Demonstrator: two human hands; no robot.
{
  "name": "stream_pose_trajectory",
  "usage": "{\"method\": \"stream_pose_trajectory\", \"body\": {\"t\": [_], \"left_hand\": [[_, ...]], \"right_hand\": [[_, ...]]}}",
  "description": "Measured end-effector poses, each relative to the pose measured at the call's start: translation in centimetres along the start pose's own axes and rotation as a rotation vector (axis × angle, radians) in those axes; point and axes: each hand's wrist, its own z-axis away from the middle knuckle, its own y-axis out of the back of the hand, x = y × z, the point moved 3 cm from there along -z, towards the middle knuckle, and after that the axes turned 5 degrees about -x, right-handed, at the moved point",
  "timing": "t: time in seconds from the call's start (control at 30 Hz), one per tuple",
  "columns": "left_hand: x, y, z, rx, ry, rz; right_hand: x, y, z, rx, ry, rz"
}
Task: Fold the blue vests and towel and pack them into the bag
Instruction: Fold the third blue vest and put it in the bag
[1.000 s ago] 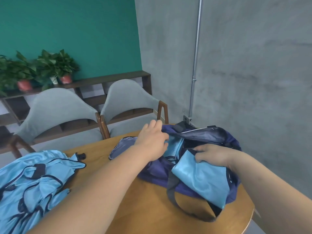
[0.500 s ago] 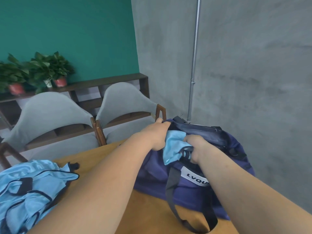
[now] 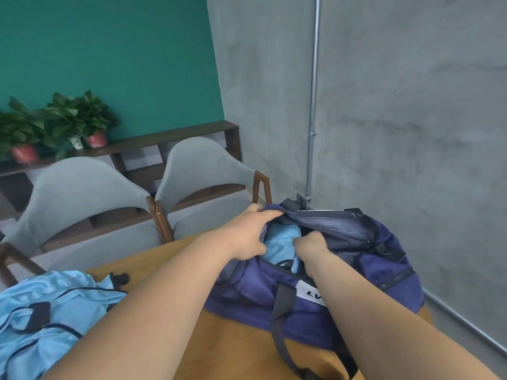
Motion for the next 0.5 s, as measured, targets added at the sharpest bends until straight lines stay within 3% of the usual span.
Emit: {"method": "stream_pose_trajectory", "body": {"t": [0.17,0.27,0.33,0.43,0.5], "left_hand": [[-0.1,-0.6,0.5,0.036,0.001,0.007],[0.0,-0.7,0.6,0.058,-0.013,-0.004],[0.1,-0.7,0.6,0.067,-0.017,-0.020],[0.5,-0.9,0.7,0.073,-0.017,-0.038],[0.6,-1.0,0.8,0.075,-0.022,-0.044]], "right_hand": [[-0.9,0.4,3.1,0.089,0.192,0.724],[-2.1,0.6,5.8,0.243,0.489,1.161],[-2.9,0.9,6.8,0.264,0.636,1.263],[-2.8,0.0,5.7,0.093,0.810,1.342],[-0.9,-0.9,4.3,-0.126,0.729,1.349]]}}
